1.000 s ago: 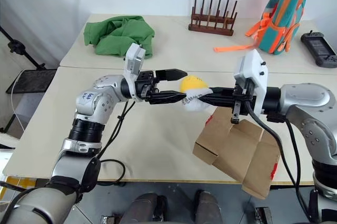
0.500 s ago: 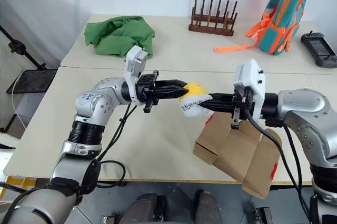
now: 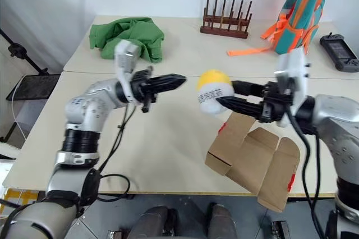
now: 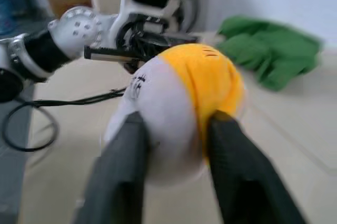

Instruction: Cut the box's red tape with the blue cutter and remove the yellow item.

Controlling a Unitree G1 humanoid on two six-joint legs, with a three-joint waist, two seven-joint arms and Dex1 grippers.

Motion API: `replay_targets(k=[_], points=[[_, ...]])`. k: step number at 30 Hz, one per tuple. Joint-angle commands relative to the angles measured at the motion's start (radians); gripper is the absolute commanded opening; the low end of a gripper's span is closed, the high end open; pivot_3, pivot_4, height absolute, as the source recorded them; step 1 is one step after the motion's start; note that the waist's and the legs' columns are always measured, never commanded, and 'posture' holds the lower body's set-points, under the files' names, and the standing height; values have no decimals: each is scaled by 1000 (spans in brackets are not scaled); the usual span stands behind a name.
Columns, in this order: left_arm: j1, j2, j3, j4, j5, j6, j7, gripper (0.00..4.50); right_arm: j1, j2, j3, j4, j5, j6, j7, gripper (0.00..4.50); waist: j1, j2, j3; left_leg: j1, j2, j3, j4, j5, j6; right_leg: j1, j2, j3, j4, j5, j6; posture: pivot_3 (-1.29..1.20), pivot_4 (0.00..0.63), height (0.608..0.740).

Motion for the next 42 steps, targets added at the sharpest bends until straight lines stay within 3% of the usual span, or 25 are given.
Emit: replay_targets(k=[1,4,5,9,13,18,22,26,30,34,37,38,42], points=[[49,56,62,-51,3,-27,54,0,74,-25,-125,-42,-24,-75,22,3262,0,0,0,0,0,0,0,0,0,0,0,0,0,0,0,0,150,740],[142,120,98,-83,13,-24,96,0,152,6,-216,-42,26,-133,86,4307,1,0,0,0,0,1,0,0,0,0,0,1,0,0,0,0,150,740],[171,133,107,-100,6,-22,105,0,178,0,-225,-45,20,-138,95,4452,1,0,0,1,0,1,0,0,0,1,0,1,0,0,0,0,150,740],[249,107,107,-194,-54,5,129,0,179,9,-159,-43,53,-114,72,4452,1,0,0,1,0,0,0,0,0,1,-1,2,0,0,0,0,150,740],[217,75,51,-203,-25,-14,141,0,119,13,-93,-16,35,-136,60,4452,2,0,0,2,0,0,1,0,-1,2,-2,4,0,0,0,0,150,740],[175,85,-12,-140,28,-72,97,0,149,-47,-170,24,37,-140,110,4452,1,0,0,2,0,1,-1,0,-2,1,0,2,0,0,0,0,150,740],[121,98,-189,-77,183,-158,39,0,247,-70,-253,10,6,-162,144,4452,12,0,0,2,-1,1,-1,0,-1,1,0,1,0,0,0,0,150,740],[88,86,-293,-36,278,-323,-55,895,384,-76,-370,-38,-2,-156,176,4500,18,0,0,1,-2,3,-1,0,0,1,-1,2,-1,0,0,0,150,740],[8,23,-345,157,415,-492,17,2055,557,-42,-527,-104,-4,-137,192,4500,34,0,0,1,-1,2,0,0,0,1,-1,2,-1,0,0,0,150,740],[-42,-48,-270,278,392,-633,50,3335,673,3,-612,-178,31,-126,165,4500,27,0,0,1,-1,2,-1,-1,1,1,-3,3,-2,1,1,0,150,740],[-62,-38,-237,308,378,-644,24,4293,715,26,-640,-204,52,-124,143,4500,21,0,0,1,0,3,-1,-3,0,0,-3,5,-2,1,1,0,150,740],[-72,-27,-235,332,396,-649,40,4465,725,31,-644,-207,53,-127,138,4500,22,0,0,1,1,3,-1,-3,0,0,-3,5,-2,1,1,0,150,740],[-113,-17,-218,454,457,-715,131,4465,744,40,-645,-213,62,-141,115,4500,23,0,0,2,1,3,-1,-3,0,0,-2,4,-1,0,1,0,150,740]])
